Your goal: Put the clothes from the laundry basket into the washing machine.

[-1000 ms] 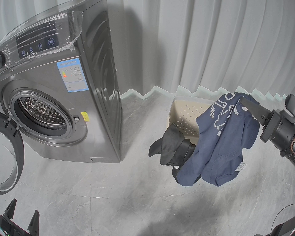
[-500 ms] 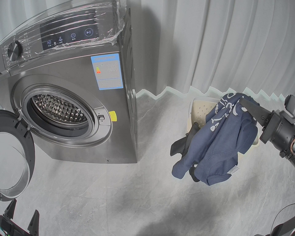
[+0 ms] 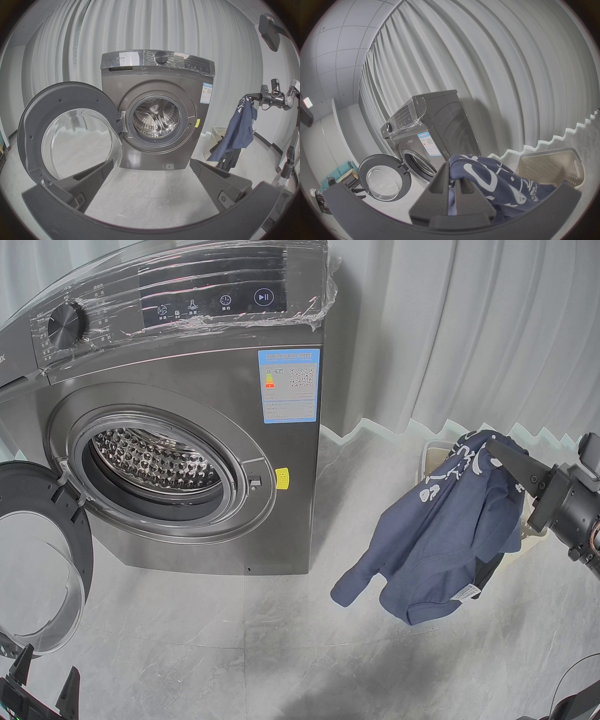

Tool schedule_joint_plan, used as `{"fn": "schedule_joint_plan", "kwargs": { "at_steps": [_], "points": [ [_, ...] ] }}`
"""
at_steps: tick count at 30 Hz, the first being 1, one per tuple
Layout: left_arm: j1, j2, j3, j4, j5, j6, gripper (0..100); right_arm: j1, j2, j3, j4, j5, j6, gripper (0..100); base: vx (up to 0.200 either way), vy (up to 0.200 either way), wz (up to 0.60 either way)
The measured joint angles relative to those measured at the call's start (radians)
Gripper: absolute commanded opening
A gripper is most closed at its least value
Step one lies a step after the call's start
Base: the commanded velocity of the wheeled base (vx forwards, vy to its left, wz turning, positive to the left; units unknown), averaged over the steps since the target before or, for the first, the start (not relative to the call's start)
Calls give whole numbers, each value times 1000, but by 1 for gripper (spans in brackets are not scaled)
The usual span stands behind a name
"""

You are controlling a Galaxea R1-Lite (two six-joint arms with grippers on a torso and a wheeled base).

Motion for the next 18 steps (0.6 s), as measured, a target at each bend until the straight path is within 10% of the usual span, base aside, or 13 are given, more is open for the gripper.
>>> {"fn": "schedule_joint_plan", "kwargs": {
  "at_steps": [13, 18],
  "points": [
    [0, 0, 0, 0, 0, 0, 100, -1, -3, 0, -1, -1, 2, 0, -200, 0, 0],
    [0, 0, 0, 0, 0, 0, 100, 0, -1, 3, 0, 0, 3, 0, 0, 0, 0]
  ]
}}
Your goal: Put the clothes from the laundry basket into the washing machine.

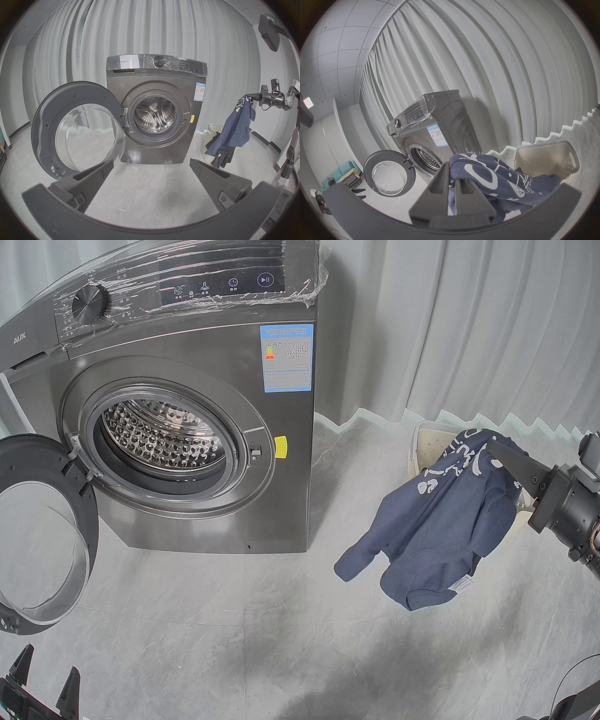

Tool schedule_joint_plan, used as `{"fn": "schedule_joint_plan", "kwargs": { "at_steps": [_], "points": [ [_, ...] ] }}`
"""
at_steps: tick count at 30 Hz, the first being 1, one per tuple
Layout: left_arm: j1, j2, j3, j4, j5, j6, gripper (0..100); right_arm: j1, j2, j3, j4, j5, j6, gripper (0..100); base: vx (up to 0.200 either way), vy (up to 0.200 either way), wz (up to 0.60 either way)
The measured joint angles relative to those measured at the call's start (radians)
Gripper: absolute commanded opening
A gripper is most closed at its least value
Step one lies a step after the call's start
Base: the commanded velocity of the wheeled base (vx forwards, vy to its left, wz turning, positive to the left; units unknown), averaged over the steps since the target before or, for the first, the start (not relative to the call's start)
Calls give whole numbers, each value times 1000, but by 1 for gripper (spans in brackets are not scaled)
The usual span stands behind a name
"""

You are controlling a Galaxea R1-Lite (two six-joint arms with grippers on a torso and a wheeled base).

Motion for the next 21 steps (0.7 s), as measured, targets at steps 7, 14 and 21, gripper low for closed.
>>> {"fn": "schedule_joint_plan", "kwargs": {
  "at_steps": [7, 14, 21],
  "points": [
    [0, 0, 0, 0, 0, -1, 100, -1, 0, 1, 0, -1, 0, 0, 0, 171, 0],
    [1, 0, 0, 0, 0, 0, 100, -1, 1, 1, -1, -1, 0, 0, 0, 200, 0],
    [0, 0, 0, 0, 0, 0, 100, 0, 1, 1, 0, -1, 0, 0, 0, 200, 0]
  ]
}}
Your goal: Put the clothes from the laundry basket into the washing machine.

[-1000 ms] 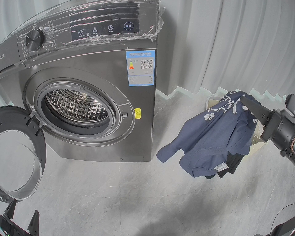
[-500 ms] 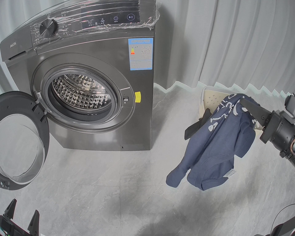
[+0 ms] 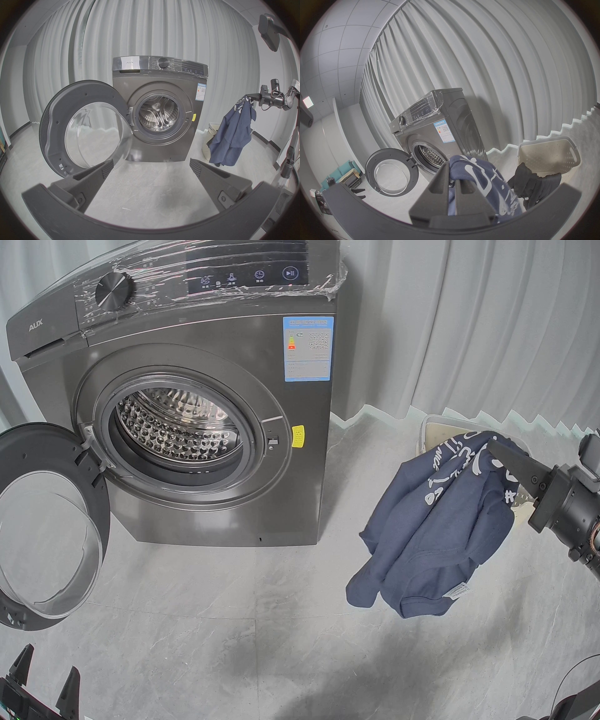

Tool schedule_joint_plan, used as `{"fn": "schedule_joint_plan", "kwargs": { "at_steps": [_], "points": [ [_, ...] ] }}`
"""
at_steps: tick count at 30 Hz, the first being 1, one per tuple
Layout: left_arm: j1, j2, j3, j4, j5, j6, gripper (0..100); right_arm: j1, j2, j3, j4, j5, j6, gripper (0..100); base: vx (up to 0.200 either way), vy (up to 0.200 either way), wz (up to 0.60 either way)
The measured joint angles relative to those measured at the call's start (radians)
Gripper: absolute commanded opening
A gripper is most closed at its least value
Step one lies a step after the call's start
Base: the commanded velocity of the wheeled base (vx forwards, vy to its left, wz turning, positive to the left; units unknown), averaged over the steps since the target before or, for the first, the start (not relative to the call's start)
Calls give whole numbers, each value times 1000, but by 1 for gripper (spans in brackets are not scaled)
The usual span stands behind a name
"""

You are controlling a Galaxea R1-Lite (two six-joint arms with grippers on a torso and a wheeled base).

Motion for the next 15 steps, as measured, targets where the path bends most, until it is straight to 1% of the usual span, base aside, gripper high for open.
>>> {"fn": "schedule_joint_plan", "kwargs": {
  "at_steps": [10, 15],
  "points": [
    [0, 0, 0, 0, 0, 0, 100, 0, 1, 0, 0, 0, 0, 0, 0, 200, 0],
    [0, 0, 0, 0, 0, 0, 100, 0, 1, 1, 0, 0, 0, 0, 0, 0, 0]
  ]
}}
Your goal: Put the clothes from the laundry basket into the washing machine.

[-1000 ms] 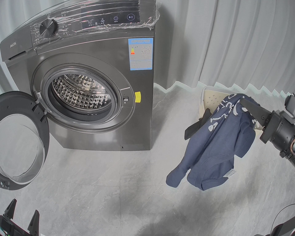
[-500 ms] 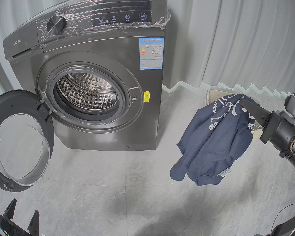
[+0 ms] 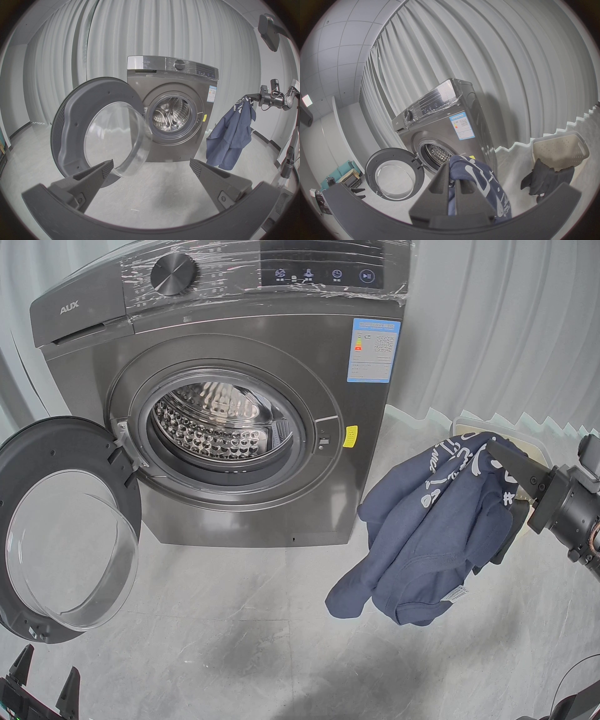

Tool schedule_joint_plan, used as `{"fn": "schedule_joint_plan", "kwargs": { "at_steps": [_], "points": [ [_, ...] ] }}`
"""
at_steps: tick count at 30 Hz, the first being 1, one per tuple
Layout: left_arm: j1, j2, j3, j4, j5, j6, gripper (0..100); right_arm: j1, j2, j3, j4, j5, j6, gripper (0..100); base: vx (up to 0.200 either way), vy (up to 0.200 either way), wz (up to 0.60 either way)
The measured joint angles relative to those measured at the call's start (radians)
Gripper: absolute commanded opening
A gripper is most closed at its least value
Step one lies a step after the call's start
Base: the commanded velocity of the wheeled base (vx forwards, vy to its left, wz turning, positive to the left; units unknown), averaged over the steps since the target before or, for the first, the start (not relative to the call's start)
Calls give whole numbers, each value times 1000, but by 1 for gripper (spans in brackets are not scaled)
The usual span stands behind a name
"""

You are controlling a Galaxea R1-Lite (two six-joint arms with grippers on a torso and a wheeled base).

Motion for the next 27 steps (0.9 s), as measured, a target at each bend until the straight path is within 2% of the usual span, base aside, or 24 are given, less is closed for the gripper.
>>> {"fn": "schedule_joint_plan", "kwargs": {
  "at_steps": [7, 13, 22, 27],
  "points": [
    [0, 0, 0, 0, 0, 0, 100, 1, 0, 1, 0, 0, 1, 0, 0, 0, 0],
    [0, 0, 0, 0, 0, 0, 100, 0, 1, 2, 0, 0, 4, 0, -200, 0, 0],
    [0, 0, 0, 0, 0, 0, 100, 1, 1, 4, 0, 0, 5, 0, 0, 0, 0],
    [0, 0, 0, 0, 0, -1, 100, 1, 2, 8, 0, 0, 5, 0, 0, 200, 0]
  ]
}}
